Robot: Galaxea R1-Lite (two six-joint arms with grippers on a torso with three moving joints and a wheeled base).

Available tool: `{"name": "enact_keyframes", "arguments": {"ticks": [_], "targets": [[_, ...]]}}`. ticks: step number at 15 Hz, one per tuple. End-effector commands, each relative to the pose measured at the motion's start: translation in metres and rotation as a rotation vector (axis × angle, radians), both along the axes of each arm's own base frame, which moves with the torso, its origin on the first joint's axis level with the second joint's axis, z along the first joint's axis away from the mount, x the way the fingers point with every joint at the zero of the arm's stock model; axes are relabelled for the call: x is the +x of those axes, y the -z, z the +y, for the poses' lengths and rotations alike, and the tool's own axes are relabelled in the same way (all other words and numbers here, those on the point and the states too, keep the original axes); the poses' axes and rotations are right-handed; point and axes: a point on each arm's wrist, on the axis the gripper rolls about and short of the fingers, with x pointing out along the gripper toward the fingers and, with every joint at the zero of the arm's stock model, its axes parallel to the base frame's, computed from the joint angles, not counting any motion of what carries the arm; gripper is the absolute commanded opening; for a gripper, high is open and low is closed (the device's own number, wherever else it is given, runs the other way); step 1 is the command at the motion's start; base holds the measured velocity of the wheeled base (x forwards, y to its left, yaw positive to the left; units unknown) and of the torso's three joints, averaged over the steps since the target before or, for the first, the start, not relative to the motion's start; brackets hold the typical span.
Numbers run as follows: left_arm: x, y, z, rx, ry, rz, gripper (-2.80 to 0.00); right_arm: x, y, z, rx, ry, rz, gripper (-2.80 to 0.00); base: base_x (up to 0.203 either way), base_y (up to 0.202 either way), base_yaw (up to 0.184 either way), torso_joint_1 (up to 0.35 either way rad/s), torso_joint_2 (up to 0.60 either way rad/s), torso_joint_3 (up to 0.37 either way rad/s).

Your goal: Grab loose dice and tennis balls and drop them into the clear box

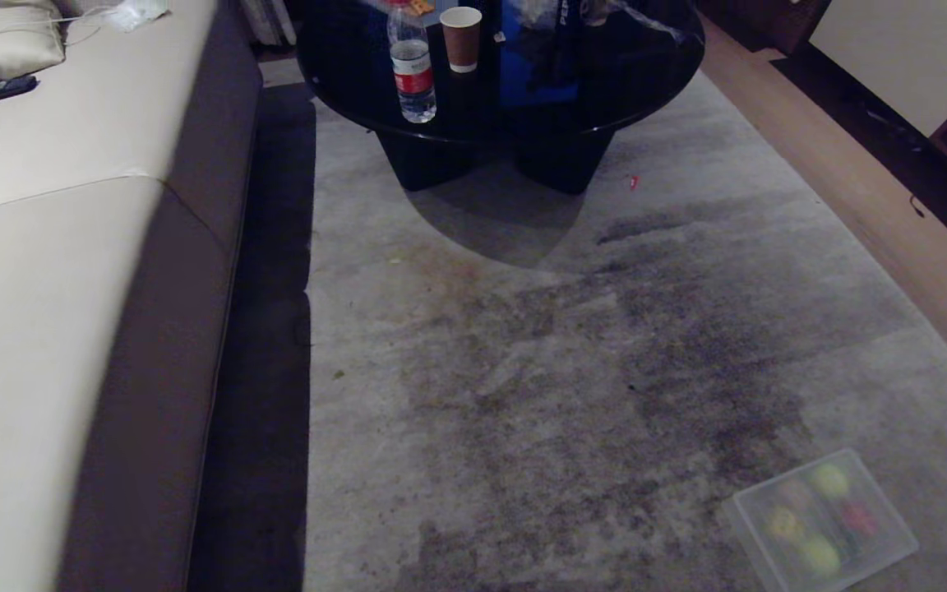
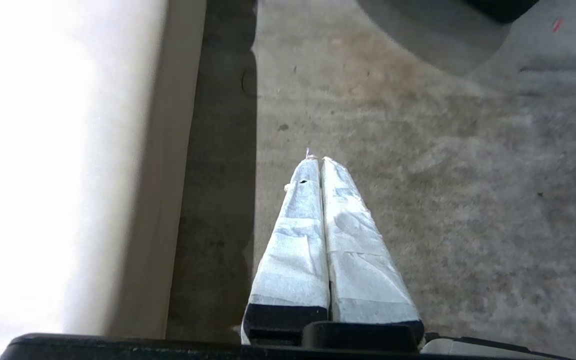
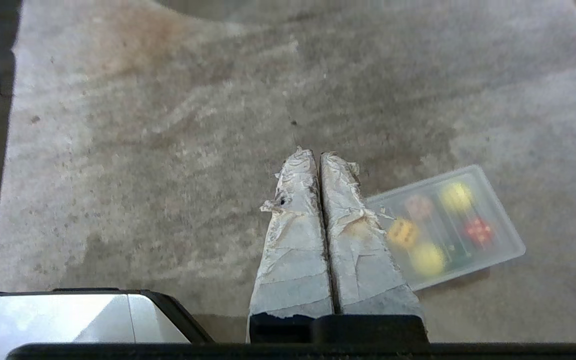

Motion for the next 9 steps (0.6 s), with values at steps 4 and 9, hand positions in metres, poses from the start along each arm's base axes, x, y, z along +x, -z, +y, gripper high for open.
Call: {"name": "enact_keyframes", "arguments": {"ticks": [4, 9], "targets": [[0.0001, -0.0001, 0.0, -0.001, -0.001, 0.0, -2.8, 0.0006, 0.0016, 0.0, 0.001, -0.001, 0.008, -2.8, 0.0, 0.0, 0.0, 0.002, 0.0, 0.2], [0.0001, -0.0001, 0.0, -0.001, -0.001, 0.0, -2.8, 0.0006, 0.0016, 0.0, 0.001, -0.001, 0.008, -2.8, 0.0, 0.0, 0.0, 0.002, 0.0, 0.199]]}}
